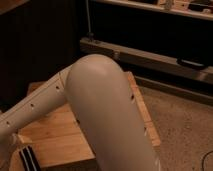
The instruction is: Place the eraser on the white sponge
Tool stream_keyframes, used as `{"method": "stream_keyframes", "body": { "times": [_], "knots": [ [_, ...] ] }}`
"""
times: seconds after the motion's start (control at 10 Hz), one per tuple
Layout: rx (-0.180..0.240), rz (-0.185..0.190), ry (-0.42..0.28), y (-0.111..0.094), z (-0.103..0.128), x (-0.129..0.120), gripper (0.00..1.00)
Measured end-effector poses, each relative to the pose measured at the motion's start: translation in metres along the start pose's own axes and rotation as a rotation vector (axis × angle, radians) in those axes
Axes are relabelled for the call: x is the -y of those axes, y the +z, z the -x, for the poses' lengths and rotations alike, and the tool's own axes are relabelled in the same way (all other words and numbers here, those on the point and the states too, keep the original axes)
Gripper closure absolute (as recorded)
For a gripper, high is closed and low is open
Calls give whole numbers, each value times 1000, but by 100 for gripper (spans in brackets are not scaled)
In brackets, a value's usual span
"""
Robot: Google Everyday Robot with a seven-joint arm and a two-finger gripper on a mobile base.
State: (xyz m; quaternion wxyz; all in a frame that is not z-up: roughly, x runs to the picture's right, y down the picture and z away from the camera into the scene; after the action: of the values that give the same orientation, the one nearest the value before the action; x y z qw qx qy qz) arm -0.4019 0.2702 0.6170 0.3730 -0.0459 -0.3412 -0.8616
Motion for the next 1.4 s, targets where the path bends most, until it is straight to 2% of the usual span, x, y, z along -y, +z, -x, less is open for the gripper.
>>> {"method": "stream_keyframes", "body": {
  "times": [0.3,0.8,1.4],
  "knots": [
    [9,11,-2,18,-5,-1,20],
    [38,35,-16,57,-7,14,20],
    [52,27,22,84,-16,1,20]
  ]
}}
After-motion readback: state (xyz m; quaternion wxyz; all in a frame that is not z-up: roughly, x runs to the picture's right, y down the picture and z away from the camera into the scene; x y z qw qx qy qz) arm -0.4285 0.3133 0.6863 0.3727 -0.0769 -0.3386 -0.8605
